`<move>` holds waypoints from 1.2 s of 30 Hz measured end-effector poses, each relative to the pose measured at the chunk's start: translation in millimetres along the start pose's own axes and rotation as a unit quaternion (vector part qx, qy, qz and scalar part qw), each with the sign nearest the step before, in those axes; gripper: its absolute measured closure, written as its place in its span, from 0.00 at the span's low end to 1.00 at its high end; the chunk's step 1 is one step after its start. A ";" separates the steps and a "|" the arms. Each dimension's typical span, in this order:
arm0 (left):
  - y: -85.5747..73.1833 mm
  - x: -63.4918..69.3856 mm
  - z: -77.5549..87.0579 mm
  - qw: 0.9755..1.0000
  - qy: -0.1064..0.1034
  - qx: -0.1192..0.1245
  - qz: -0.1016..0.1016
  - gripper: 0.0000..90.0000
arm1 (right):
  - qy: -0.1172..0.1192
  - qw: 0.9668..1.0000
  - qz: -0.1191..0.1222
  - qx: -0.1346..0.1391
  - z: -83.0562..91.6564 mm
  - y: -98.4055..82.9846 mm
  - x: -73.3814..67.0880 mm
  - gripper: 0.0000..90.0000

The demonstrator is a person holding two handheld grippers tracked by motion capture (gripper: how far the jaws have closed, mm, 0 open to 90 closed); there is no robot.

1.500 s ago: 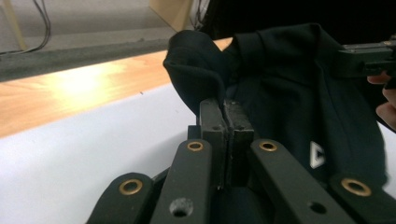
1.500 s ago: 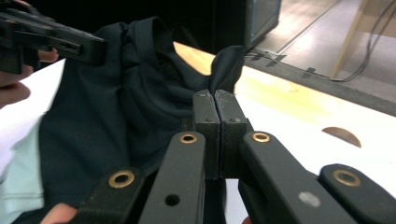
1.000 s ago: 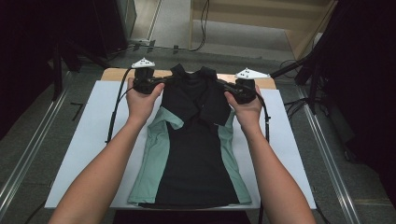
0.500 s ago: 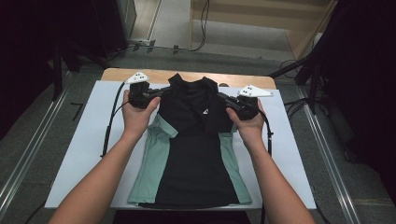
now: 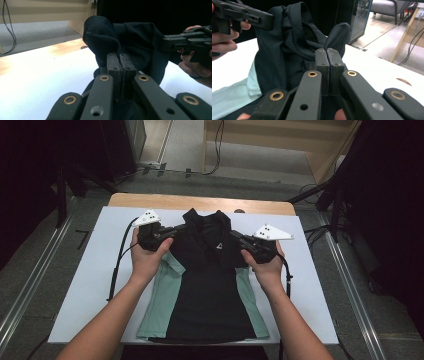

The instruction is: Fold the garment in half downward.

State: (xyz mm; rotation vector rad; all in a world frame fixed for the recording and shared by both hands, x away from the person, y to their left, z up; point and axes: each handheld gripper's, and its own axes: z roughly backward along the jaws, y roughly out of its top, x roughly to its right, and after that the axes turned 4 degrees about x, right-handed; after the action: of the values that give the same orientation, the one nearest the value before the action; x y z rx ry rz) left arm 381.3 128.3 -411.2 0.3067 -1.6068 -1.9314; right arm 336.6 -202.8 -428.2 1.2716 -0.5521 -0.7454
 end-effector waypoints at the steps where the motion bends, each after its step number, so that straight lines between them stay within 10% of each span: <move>1: -1.4 1.6 1.4 1.000 -0.001 0.000 -0.001 0.98 | 0.002 1.000 0.002 0.002 1.2 -1.3 -2.3 0.97; 36: -45.8 39.9 40.8 0.999 -0.025 0.013 -0.025 0.98 | 0.042 0.999 0.008 0.001 30.5 -32.2 -50.8 0.97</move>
State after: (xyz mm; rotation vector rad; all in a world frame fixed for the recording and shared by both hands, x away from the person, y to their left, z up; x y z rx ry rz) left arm 314.3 142.2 -437.2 0.3145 -1.6720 -1.9700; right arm 275.0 -187.7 -451.1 1.2933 -0.4947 -0.6743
